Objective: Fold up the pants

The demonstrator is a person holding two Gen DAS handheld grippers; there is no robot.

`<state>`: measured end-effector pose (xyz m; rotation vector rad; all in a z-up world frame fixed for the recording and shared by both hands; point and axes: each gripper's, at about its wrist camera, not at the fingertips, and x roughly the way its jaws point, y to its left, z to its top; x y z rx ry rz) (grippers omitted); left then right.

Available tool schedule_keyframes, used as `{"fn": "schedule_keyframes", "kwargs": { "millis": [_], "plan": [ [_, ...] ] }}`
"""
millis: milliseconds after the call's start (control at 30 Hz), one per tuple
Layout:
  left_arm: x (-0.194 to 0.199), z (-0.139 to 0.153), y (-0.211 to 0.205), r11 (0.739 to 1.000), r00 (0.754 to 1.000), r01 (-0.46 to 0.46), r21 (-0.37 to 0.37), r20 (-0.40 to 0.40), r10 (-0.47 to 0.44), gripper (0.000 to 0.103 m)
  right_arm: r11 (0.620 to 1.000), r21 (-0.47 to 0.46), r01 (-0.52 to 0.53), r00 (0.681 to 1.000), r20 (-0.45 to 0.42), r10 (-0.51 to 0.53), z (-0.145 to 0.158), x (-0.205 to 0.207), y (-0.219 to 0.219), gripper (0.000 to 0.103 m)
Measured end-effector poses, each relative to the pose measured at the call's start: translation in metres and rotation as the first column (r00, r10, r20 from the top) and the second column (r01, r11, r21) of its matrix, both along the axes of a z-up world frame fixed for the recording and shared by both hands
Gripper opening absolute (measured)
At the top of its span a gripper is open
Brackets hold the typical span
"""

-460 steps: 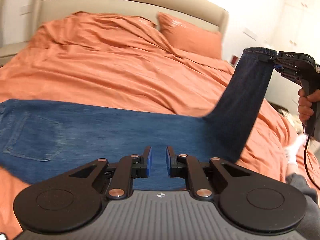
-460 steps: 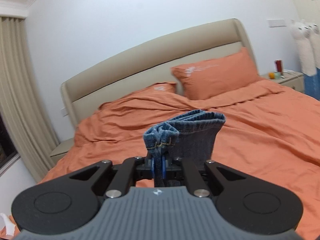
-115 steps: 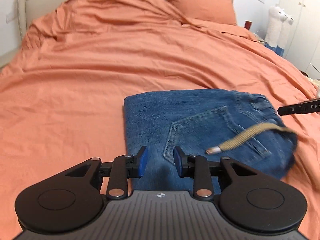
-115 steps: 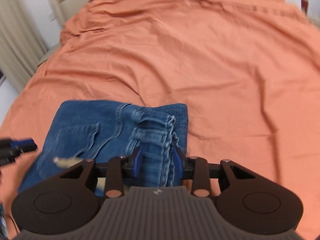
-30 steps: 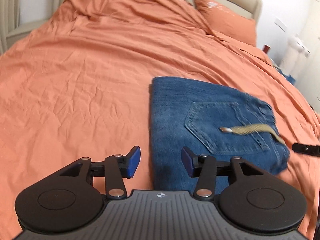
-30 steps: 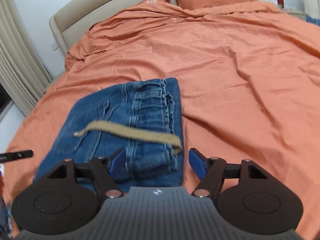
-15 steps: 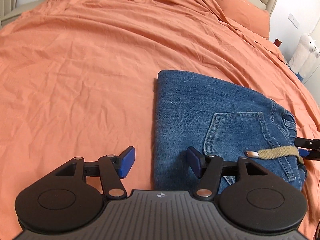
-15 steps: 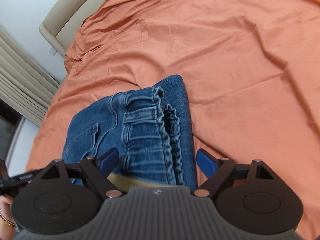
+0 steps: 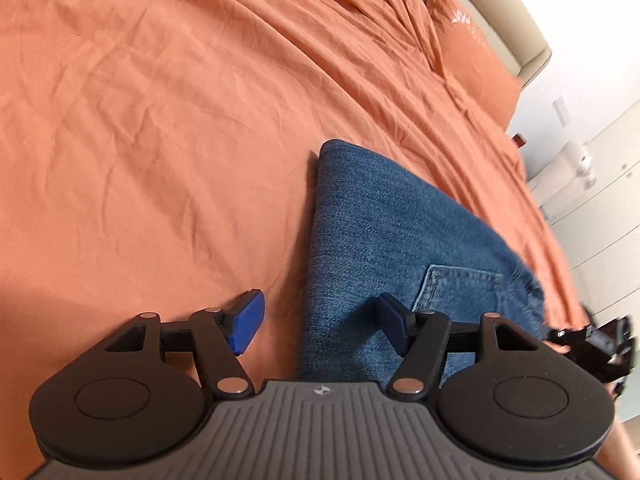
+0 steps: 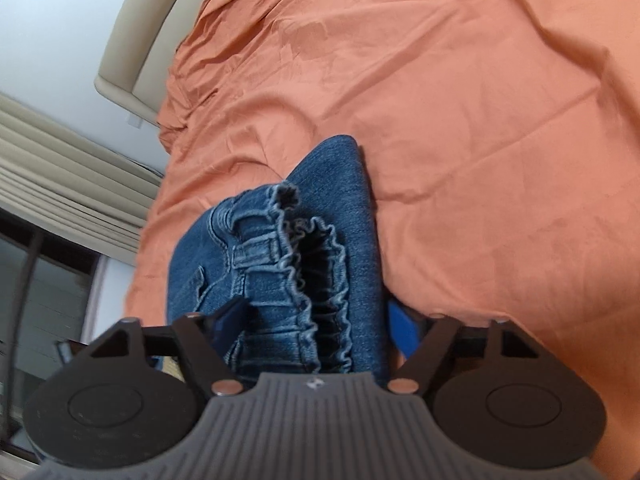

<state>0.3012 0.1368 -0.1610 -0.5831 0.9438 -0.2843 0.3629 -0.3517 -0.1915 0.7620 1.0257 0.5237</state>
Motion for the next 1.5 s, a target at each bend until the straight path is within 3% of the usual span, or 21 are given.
{"fn": "schedule_keyframes", "kwargs": {
  "millis": [67,133,267,333,367,467,700,867,1167,1400,1500],
  "plan": [
    [0.000,-0.002,-0.001,0.999,1.000,0.005,-0.031,-0.003,-0.005,0.073,0.999,0.054,0.003,1.000,-0.012,-0.002,-0.006,-0.001,-0.005,0.061],
    [0.001,-0.003,-0.006,0.999,1.000,0.013,-0.046,-0.005,-0.013,0.064,0.997,0.073,-0.011,1.000,-0.005,0.011,-0.010,-0.002,-0.003,0.061],
    [0.005,0.000,-0.016,1.000,1.000,0.006,-0.010,-0.018,-0.006,0.052,0.997,0.077,-0.011,1.000,-0.002,0.012,-0.010,-0.004,0.002,0.048],
    [0.005,0.005,-0.019,1.000,1.000,0.009,0.003,-0.025,-0.009,0.035,0.998,0.067,-0.010,1.000,0.004,0.010,-0.007,-0.006,0.003,0.041],
    [0.005,0.009,-0.021,1.000,1.000,0.013,0.023,-0.025,-0.012,0.032,0.998,0.057,-0.014,1.000,0.014,0.013,-0.004,-0.007,0.004,0.036],
    [0.006,0.027,-0.029,0.992,0.999,0.040,0.122,-0.021,-0.038,0.007,0.999,-0.019,-0.033,0.997,0.066,0.034,0.015,-0.011,0.013,0.027],
    [0.001,0.077,-0.043,0.973,0.992,0.122,0.197,0.008,-0.126,0.006,0.978,-0.194,-0.076,0.980,0.169,0.110,0.078,-0.023,0.040,0.023],
    [-0.010,0.112,-0.053,0.959,0.987,0.133,0.248,0.056,-0.152,0.006,0.962,-0.254,-0.095,0.965,0.213,0.152,0.124,-0.037,0.058,0.022],
    [-0.041,0.163,-0.021,0.964,0.986,0.073,0.257,0.127,-0.109,0.006,0.965,-0.240,-0.104,0.950,0.263,0.168,0.186,-0.065,0.086,0.021],
    [-0.064,0.196,0.022,0.944,0.989,0.007,0.331,0.139,-0.056,0.006,0.971,-0.176,-0.164,0.938,0.278,0.209,0.201,-0.068,0.143,0.021],
    [-0.073,0.211,0.042,0.922,0.990,-0.014,0.387,0.136,-0.042,0.006,0.971,-0.134,-0.198,0.931,0.283,0.229,0.200,-0.069,0.172,0.021]
  ]
}}
